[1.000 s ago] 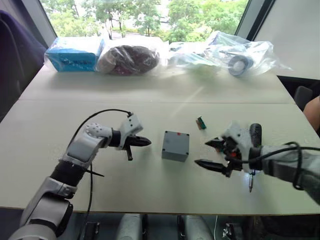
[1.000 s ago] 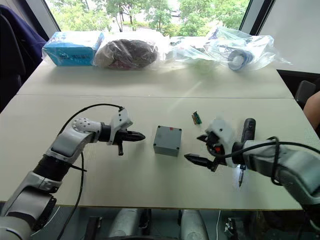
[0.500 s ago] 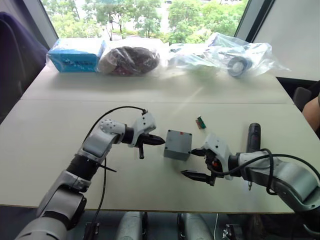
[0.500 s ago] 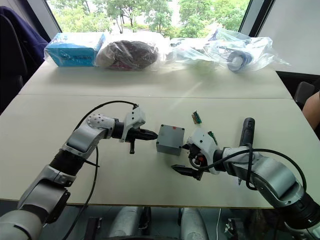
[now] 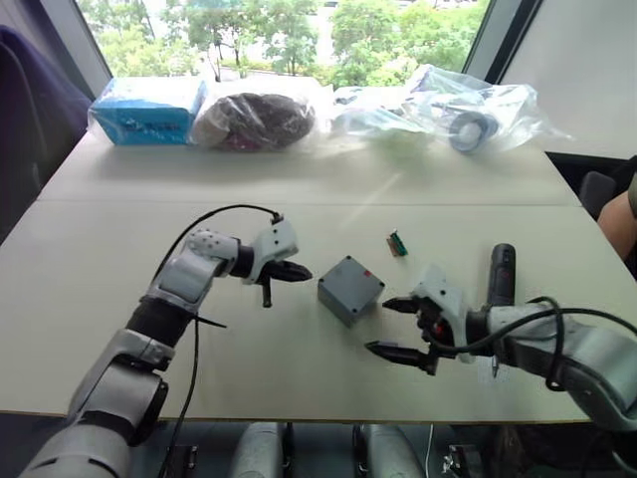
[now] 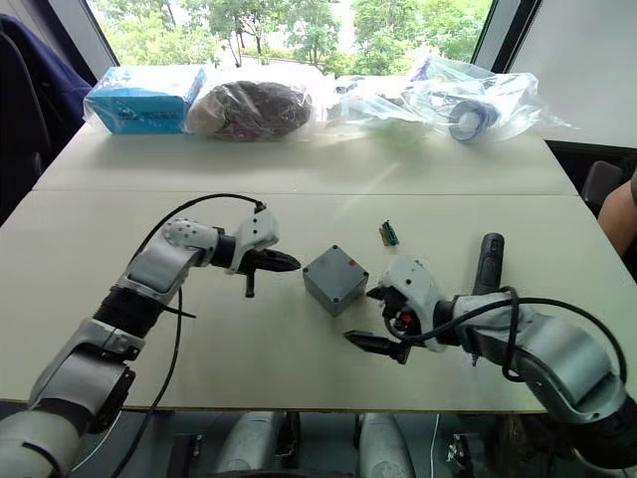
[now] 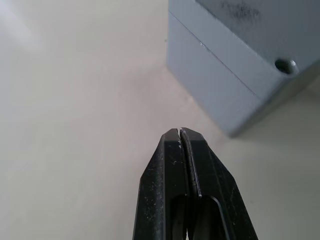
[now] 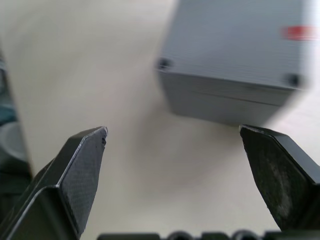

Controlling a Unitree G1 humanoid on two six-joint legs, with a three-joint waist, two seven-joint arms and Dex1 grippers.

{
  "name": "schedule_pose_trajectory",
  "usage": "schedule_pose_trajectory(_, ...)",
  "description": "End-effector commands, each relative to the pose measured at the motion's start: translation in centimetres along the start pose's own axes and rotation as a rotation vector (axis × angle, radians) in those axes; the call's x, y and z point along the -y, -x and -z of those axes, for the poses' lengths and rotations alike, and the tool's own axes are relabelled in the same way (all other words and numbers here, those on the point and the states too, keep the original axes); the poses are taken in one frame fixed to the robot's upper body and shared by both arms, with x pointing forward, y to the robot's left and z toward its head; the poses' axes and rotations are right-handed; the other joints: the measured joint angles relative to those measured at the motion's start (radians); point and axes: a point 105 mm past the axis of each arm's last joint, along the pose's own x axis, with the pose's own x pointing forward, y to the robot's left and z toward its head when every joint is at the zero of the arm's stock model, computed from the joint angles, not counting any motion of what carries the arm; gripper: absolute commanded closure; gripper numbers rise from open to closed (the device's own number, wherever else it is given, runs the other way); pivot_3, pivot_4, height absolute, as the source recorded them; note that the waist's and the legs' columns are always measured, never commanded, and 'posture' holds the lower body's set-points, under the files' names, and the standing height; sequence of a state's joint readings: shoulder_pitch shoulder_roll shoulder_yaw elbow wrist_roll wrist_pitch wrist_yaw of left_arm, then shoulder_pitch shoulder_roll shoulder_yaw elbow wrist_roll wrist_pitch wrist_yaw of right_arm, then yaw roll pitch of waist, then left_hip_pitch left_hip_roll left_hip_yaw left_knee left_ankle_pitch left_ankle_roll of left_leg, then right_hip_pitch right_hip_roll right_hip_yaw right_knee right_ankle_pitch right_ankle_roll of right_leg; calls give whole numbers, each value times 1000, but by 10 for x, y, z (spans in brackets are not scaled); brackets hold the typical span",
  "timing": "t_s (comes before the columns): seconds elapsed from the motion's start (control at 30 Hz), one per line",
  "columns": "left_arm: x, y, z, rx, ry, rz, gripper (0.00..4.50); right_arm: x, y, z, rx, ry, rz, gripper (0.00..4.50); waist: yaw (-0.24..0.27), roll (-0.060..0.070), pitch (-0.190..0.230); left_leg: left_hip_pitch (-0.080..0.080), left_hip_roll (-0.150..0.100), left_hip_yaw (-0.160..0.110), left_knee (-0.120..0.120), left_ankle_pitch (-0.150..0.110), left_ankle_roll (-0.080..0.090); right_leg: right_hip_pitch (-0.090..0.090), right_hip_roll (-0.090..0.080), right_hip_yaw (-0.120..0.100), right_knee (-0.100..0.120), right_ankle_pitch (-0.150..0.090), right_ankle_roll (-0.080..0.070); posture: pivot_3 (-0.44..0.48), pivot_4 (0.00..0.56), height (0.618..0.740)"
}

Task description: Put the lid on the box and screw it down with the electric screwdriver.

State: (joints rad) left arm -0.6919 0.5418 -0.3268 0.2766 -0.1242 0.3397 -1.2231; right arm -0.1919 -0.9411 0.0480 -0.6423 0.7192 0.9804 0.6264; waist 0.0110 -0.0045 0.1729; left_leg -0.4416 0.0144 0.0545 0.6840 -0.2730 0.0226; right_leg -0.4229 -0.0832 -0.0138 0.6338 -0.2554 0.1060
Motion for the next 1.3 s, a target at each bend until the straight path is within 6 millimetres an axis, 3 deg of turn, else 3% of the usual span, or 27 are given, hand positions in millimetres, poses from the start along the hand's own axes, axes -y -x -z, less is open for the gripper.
schedule_pose_trajectory(0.03, 31, 8, -4, 8, 4, 140, 4500, 21, 5, -5, 1, 85, 72, 19, -3, 0, 0, 0, 0, 0, 0, 0, 0, 0, 0, 0, 0, 0, 0, 0, 150, 740)
schedule_pose_trajectory(0.23, 40, -4, -9, 40, 32, 123, 4500, 28, -9, -5, -1, 155, 35, 19, 5, 0, 0, 0, 0, 0, 1, 0, -1, 0, 0, 0, 1, 0, 0, 0, 150, 740)
schedule_pose_trajectory(0.43, 28, -15, -13, 70, 18, 39, 4500, -1, -18, -6, 23, 148, -119, 19, 2, 0, 0, 0, 0, 0, 1, 0, -1, 0, 0, 0, 1, 0, 0, 0, 150, 740)
schedule_pose_trajectory(0.83, 19, -18, -19, 97, 9, 1, 4500, -12, -24, -9, 53, 112, -121, 19, 2, 0, 0, 1, 0, 0, 1, 1, -1, 0, 0, 0, 2, 0, 0, 0, 150, 740)
schedule_pose_trajectory(1.1, 17, -16, -21, 97, 12, -9, 4500, -6, -20, -11, 57, 110, -83, 19, 2, 0, 0, 1, 0, 0, 1, 1, -1, 0, 0, 0, 3, 0, 0, 0, 150, 740)
schedule_pose_trajectory(1.3, 8, -4, -29, 138, 48, -34, 4500, 4, 2, -24, 81, 104, -53, 19, 2, 0, 0, 1, 0, 0, 1, 1, -1, 0, 0, 0, 3, 0, 0, 0, 150, 740)
